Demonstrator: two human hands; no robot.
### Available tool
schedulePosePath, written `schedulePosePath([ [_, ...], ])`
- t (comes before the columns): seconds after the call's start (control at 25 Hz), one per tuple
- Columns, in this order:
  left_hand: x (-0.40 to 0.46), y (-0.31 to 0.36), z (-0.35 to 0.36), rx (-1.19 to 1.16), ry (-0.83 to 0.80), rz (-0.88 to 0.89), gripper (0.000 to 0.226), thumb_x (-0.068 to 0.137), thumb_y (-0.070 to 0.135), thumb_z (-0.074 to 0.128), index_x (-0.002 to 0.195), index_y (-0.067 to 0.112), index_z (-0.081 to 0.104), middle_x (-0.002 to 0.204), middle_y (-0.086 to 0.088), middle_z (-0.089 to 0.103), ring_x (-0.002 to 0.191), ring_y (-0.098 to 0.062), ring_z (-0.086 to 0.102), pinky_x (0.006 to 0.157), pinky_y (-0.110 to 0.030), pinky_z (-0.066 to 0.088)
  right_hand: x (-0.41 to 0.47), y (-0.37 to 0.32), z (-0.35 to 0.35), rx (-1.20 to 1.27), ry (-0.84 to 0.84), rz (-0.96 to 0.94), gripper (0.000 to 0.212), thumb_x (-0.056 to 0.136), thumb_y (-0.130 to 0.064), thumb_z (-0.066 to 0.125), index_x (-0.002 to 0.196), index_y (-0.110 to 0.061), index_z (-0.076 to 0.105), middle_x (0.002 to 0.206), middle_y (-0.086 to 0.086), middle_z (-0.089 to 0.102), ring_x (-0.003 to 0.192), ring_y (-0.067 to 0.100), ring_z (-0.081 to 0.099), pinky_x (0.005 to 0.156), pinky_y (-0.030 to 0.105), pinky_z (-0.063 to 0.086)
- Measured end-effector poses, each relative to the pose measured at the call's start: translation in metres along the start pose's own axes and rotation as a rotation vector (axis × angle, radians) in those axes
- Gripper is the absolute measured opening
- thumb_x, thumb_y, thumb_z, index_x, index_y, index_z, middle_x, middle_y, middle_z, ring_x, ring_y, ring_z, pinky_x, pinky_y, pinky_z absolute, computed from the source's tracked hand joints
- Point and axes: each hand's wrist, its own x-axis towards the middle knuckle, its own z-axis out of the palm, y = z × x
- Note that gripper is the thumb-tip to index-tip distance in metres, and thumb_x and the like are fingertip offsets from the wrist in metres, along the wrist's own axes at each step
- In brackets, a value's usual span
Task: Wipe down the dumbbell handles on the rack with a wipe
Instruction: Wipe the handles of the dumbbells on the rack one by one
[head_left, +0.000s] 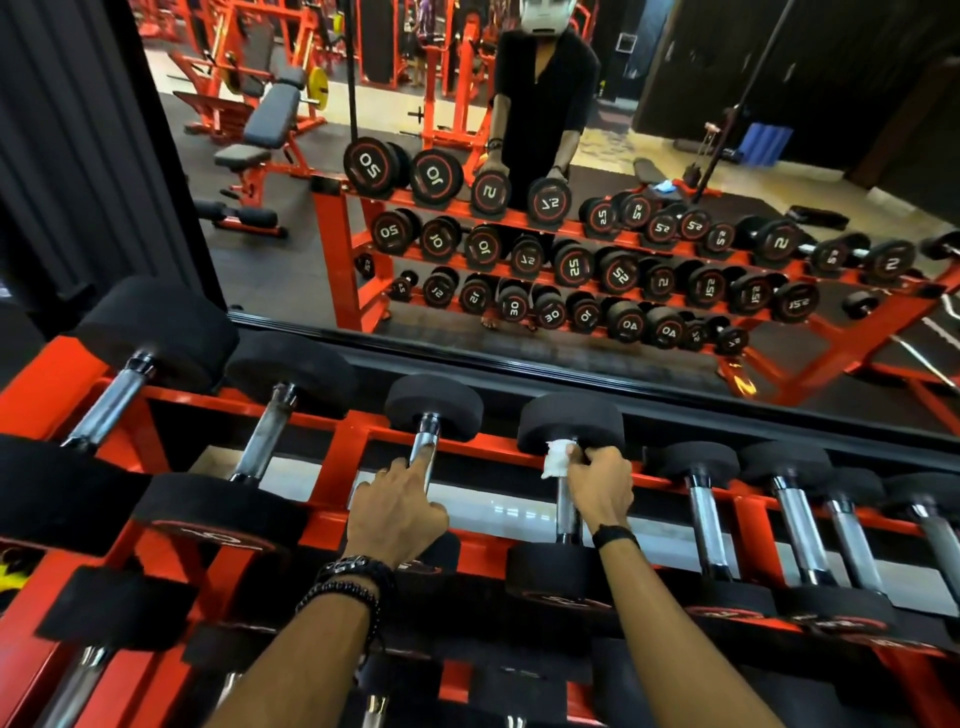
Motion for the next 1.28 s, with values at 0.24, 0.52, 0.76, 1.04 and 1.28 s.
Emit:
schedulePosePath([
  [0.24, 0.001, 0.000, 0.002, -0.003, -0.003, -0.003, 0.079, 0.082, 0.034, 0.050, 0.156, 0.025, 0.021, 0.104, -0.002, 0.054, 0.097, -0.024, 0.057, 0.083, -0.039, 0.049, 0.004, 0.008, -0.001, 0.204, 0.012, 0.210, 0.020, 0.094, -0.022, 0.060, 0.088, -0.005, 0.068, 0.103, 0.020, 0.068, 0.093, 0.038, 0.062, 0.071, 0.031, 0.042],
  [0.52, 0.001, -0.002, 0.000, -0.007, 0.001, 0.002, 0.080, 0.083, 0.033, 0.050, 0.156, 0.025, 0.020, 0.102, -0.001, 0.052, 0.095, -0.023, 0.057, 0.082, -0.037, 0.049, -0.005, -0.005, -0.009, 0.300, 0.122, 0.011, 0.009, 0.091, -0.008, 0.061, 0.098, -0.003, 0.064, 0.098, 0.011, 0.067, 0.091, 0.024, 0.062, 0.072, 0.027, 0.044],
  [0.76, 0.002, -0.001, 0.000, -0.008, -0.002, 0.015, 0.080, 0.083, 0.033, 0.050, 0.156, 0.024, 0.019, 0.101, -0.001, 0.052, 0.094, -0.023, 0.056, 0.083, -0.037, 0.049, -0.010, 0.011, -0.011, 0.075, 0.006, -0.345, 0.010, 0.082, -0.001, 0.070, 0.084, -0.010, 0.073, 0.086, 0.005, 0.069, 0.081, 0.017, 0.064, 0.074, 0.030, 0.055],
  [1.04, 0.000, 0.000, 0.000, -0.025, 0.003, -0.001, 0.078, 0.082, 0.031, 0.051, 0.155, 0.022, 0.023, 0.101, -0.003, 0.054, 0.094, -0.026, 0.058, 0.083, -0.041, 0.050, -0.017, 0.018, -0.034, -0.086, -0.253, -0.329, 0.022, 0.074, 0.007, 0.071, 0.062, -0.012, 0.074, 0.063, -0.003, 0.064, 0.064, 0.005, 0.060, 0.056, 0.005, 0.040],
  [1.28, 0.000, 0.001, 0.001, -0.029, 0.004, 0.017, 0.078, 0.083, 0.032, 0.051, 0.155, 0.022, 0.022, 0.099, -0.003, 0.053, 0.092, -0.025, 0.057, 0.082, -0.040, 0.050, -0.019, 0.011, -0.038, -0.083, -0.224, -0.341, 0.028, 0.074, 0.010, 0.069, 0.061, -0.014, 0.071, 0.062, -0.008, 0.063, 0.064, 0.004, 0.061, 0.057, 0.003, 0.038],
])
